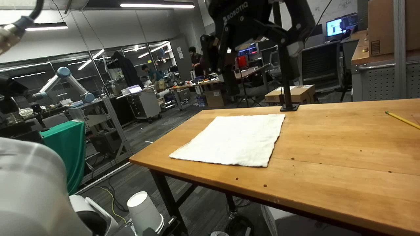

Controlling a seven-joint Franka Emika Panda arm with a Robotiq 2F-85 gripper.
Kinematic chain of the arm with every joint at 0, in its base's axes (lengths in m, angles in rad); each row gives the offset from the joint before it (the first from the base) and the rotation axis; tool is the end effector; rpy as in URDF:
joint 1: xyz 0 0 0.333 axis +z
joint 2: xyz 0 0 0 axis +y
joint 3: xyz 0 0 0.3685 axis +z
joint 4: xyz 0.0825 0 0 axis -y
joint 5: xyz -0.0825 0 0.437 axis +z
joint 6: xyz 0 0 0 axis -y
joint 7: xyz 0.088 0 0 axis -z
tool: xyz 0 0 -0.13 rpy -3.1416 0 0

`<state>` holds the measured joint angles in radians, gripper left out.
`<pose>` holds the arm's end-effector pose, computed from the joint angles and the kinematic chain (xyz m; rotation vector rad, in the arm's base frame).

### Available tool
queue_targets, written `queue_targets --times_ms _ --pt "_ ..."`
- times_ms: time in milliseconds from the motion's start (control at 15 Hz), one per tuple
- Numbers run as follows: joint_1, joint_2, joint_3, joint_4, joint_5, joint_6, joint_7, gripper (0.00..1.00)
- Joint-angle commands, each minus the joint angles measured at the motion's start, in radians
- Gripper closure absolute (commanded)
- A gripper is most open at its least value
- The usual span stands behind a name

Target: Fold the cloth

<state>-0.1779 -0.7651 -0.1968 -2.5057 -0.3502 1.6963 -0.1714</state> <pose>0.2960 -0.1692 0.5261 2.9429 -0.1363 -0.1469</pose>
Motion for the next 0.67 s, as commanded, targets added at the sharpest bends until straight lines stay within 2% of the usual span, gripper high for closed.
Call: queue_targets --times_ms 0,200,600 --pt "0.065 0.031 0.006 -0.004 0.004 0.118 -0.031 0.00" --pt "0.111 0.097 0.012 0.006 0.009 0.255 -0.054 0.00" --pt "0.169 0.358 0.004 0.108 0.085 0.495 -0.122 0.00"
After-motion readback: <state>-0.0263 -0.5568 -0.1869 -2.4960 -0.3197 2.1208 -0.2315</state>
